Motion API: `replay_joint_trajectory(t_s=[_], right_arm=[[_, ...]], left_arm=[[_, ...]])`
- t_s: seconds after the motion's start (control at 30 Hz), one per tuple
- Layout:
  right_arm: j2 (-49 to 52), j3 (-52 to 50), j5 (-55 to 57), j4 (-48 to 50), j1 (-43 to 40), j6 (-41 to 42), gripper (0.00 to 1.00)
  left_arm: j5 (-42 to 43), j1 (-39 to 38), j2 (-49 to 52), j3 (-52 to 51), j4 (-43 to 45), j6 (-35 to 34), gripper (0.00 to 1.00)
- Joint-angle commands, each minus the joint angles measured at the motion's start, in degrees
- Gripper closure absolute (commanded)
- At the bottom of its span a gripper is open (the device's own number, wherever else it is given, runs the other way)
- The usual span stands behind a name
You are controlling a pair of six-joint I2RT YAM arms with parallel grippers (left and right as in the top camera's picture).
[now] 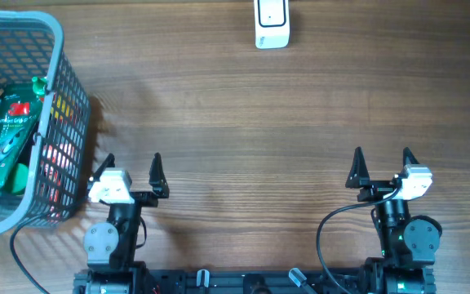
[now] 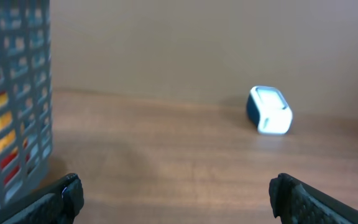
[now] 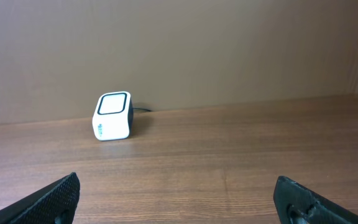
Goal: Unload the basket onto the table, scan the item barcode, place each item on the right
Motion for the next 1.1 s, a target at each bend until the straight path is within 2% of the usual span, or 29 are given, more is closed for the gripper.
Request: replay_joint_trajectory(t_s=[0.0, 0.3, 0.6, 0.9, 1.07], right_arm=[[-0.31, -0.79, 0.81, 0.09, -0.13, -1.03, 0.0], [-0.31, -0.79, 0.81, 0.09, -0.13, -1.03, 0.0], [-0.31, -0.79, 0.81, 0.09, -0.13, -1.05, 0.0], [-0.31, -0.79, 0.81, 0.09, -0.13, -1.03, 0.0], [-0.31, -0.79, 0.79, 0.09, -0.13, -1.05, 0.0]], left_arm=[[2.62, 0.31, 0.07, 0.68, 2.32, 0.28, 0.0], [1.88, 0.31, 0.07, 6.49, 2.4, 0.28, 0.0], [-7.23, 0.31, 2.51, 17.44, 2.14, 0.59, 0.0], [-12.09, 0.31, 18.4, 34.07, 1.22, 0.94, 0.0], [-17.18, 0.31, 30.05, 47.1, -4.37, 0.94, 0.0]])
